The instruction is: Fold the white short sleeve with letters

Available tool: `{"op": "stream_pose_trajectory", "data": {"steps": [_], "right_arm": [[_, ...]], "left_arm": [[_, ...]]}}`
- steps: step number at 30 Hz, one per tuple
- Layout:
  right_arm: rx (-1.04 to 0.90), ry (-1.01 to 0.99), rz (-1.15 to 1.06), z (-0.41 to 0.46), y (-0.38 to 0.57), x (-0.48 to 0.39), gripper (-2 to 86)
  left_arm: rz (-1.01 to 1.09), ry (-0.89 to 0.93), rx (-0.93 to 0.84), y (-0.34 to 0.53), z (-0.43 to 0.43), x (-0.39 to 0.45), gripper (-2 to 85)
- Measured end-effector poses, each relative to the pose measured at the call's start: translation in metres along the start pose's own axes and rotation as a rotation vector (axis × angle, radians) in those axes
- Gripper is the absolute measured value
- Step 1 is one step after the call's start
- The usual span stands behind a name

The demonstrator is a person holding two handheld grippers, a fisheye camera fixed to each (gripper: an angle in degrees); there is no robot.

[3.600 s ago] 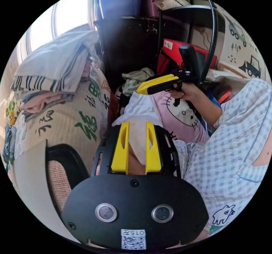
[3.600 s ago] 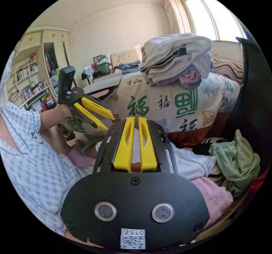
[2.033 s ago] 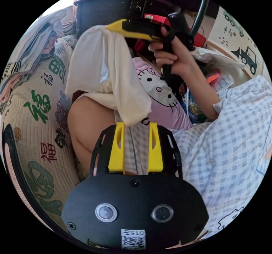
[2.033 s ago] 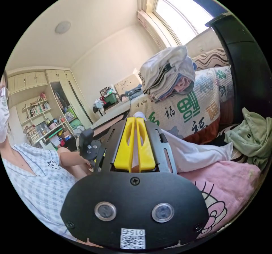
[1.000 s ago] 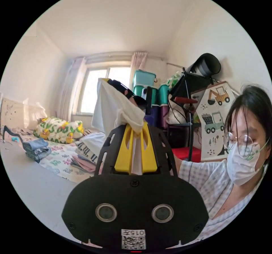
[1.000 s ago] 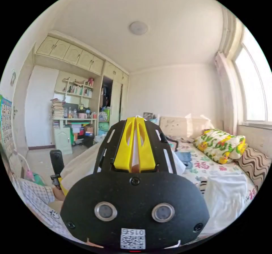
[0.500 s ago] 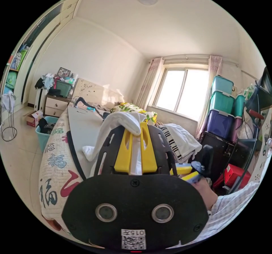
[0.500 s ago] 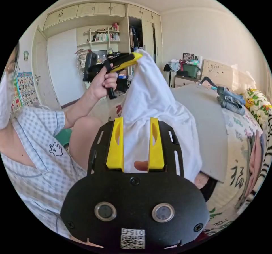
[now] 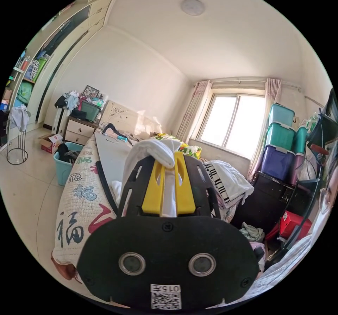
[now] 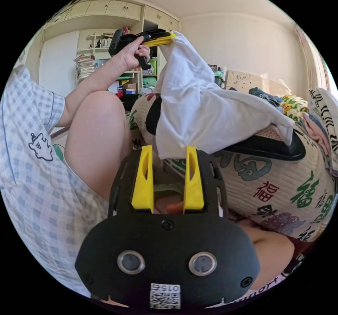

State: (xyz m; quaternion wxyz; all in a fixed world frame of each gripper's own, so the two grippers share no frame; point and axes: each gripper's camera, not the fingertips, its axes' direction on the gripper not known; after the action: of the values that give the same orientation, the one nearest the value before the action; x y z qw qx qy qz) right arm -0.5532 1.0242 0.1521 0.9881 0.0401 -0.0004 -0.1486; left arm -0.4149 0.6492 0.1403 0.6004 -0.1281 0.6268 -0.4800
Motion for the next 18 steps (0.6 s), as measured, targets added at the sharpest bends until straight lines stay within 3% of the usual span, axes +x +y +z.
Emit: {"op": "stream_pose_trajectory", "data": {"steps": [7,12,18], "right_arm": [[-0.014,-0.25,0.31,0.016,0.023,0.068,12.2],[0.139,-0.581,0.453,0.016,0.028,0.118,13.4],[0.254,-0.651,0.459,-0.009,0.012,0.144,1.7]], "left_arm": [[0.029,0.002,-0.012,0.025,-0.003,0.013,3.5],[0.034,0.003,-0.012,0.04,-0.004,0.028,3.5],[0.046,-0.018,-0.001,0.046,-0.011,0.048,3.4]]}}
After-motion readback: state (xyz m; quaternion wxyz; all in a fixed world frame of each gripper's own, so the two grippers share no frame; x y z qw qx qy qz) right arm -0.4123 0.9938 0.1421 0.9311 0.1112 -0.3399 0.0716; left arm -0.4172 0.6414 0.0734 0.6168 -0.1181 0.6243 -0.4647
